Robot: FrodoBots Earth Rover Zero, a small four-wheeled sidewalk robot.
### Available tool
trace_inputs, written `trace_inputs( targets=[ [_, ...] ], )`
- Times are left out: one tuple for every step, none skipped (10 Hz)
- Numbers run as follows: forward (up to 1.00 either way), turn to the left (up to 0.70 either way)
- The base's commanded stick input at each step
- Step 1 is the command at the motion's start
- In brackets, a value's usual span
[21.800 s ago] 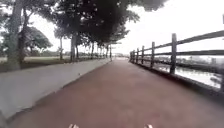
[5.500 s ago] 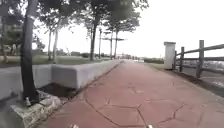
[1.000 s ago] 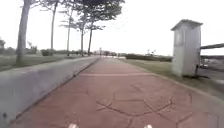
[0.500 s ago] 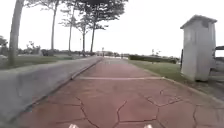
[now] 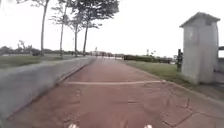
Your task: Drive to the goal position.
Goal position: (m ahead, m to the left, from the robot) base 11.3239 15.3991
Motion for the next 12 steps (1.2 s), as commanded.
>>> trace_inputs(
  targets=[
    [1.00,0.00],
    [1.00,0.00],
    [1.00,0.00],
    [1.00,0.00],
    [1.00,0.00],
    [1.00,0.00],
    [1.00,0.00],
    [1.00,0.00],
    [1.00,0.00],
    [1.00,0.00],
    [1.00,0.00],
    [1.00,0.00]
  ],
)
